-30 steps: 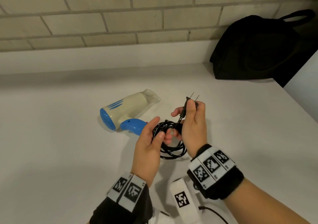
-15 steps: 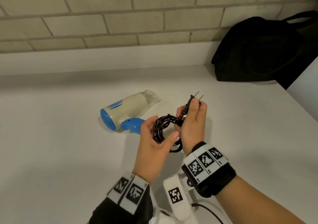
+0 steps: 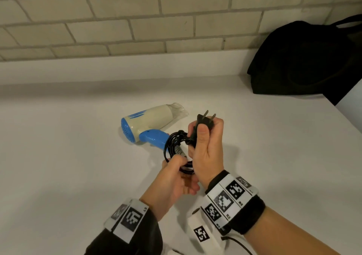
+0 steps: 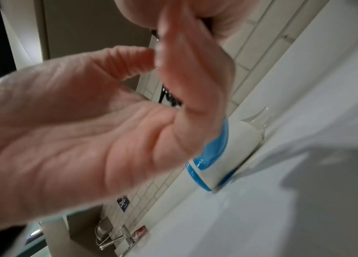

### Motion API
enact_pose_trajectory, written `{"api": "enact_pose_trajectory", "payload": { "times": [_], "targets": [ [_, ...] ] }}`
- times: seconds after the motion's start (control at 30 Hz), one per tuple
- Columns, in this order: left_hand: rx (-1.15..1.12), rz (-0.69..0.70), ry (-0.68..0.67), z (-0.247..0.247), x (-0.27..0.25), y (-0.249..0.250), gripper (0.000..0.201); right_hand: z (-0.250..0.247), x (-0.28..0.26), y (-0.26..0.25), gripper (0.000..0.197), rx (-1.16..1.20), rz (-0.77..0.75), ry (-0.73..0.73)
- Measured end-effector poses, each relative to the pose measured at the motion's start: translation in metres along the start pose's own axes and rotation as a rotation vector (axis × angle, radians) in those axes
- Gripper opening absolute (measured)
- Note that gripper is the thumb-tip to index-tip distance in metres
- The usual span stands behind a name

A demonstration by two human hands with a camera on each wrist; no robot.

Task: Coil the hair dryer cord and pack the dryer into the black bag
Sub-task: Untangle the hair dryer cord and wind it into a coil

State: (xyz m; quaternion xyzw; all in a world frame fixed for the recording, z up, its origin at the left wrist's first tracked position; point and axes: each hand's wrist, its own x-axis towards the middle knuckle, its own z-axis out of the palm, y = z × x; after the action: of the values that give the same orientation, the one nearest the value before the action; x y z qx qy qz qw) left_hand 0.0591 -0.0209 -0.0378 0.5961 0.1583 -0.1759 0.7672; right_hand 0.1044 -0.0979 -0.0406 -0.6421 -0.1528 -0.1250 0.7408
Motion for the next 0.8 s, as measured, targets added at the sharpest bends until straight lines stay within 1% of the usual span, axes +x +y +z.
{"api": "enact_pose_trajectory", "payload": {
  "times": [0.07, 0.17, 0.23, 0.3, 0.33, 0.37, 0.4, 0.47, 0.5, 0.53, 0.57, 0.6, 0.63, 0.67, 0.7, 0.73, 0.77, 0.8],
  "targets": [
    [0.017, 0.056, 0.007, 0.001, 0.001, 0.0, 0.026, -0.002, -0.002, 0.003, 0.023, -0.005, 0.007, -0.001],
    [0.102, 0.088, 0.103, 0.0, 0.005, -0.007, 0.025, -0.001, -0.006, 0.005, 0.036, -0.012, 0.033, -0.031],
    [0.175, 0.123, 0.137, -0.001, 0.005, -0.011, 0.024, 0.001, -0.007, 0.006, 0.04, -0.007, 0.053, -0.05],
    [0.263, 0.191, 0.155, -0.002, 0.003, -0.012, 0.023, 0.001, -0.007, 0.007, 0.034, 0.0, 0.089, -0.043],
    [0.299, 0.227, 0.166, -0.003, 0.002, -0.011, 0.021, 0.0, -0.006, 0.007, 0.025, 0.021, 0.124, -0.026],
    [0.327, 0.256, 0.176, -0.003, 0.001, -0.011, 0.019, -0.001, -0.005, 0.007, 0.016, 0.066, 0.181, -0.005],
    [0.351, 0.281, 0.183, -0.003, 0.001, -0.011, 0.017, -0.002, -0.003, 0.007, 0.011, 0.119, 0.253, 0.016],
    [0.399, 0.301, 0.164, -0.002, 0.0, -0.01, 0.016, -0.004, 0.001, 0.007, 0.015, 0.185, 0.361, 0.05],
    [0.413, 0.287, 0.127, -0.003, 0.0, -0.008, 0.017, -0.005, 0.003, 0.008, 0.016, 0.183, 0.382, 0.061],
    [0.426, 0.256, 0.077, -0.004, -0.001, -0.004, 0.022, -0.007, 0.007, 0.008, 0.016, 0.169, 0.389, 0.063],
    [0.463, 0.214, 0.037, -0.007, -0.003, 0.001, 0.034, -0.009, 0.01, 0.008, 0.016, 0.155, 0.39, 0.063],
    [0.52, 0.179, 0.025, -0.011, -0.007, 0.007, 0.052, -0.012, 0.013, 0.007, 0.016, 0.146, 0.385, 0.055],
    [0.596, 0.173, 0.053, -0.015, -0.01, 0.014, 0.071, -0.014, 0.016, 0.006, 0.016, 0.136, 0.373, 0.04],
    [0.677, 0.205, 0.124, -0.02, -0.012, 0.02, 0.085, -0.016, 0.018, 0.004, 0.015, 0.13, 0.353, 0.02],
    [0.732, 0.265, 0.212, -0.023, -0.013, 0.026, 0.093, -0.018, 0.019, 0.003, 0.015, 0.121, 0.329, -0.003],
    [0.744, 0.331, 0.279, -0.025, -0.011, 0.029, 0.091, -0.017, 0.019, 0.003, 0.015, 0.105, 0.304, -0.024],
    [0.724, 0.388, 0.298, -0.026, -0.008, 0.032, 0.083, -0.015, 0.017, 0.004, 0.015, 0.082, 0.275, -0.042],
    [0.694, 0.417, 0.27, -0.024, -0.003, 0.032, 0.072, -0.013, 0.015, 0.005, 0.013, 0.061, 0.245, -0.057]
  ]
}}
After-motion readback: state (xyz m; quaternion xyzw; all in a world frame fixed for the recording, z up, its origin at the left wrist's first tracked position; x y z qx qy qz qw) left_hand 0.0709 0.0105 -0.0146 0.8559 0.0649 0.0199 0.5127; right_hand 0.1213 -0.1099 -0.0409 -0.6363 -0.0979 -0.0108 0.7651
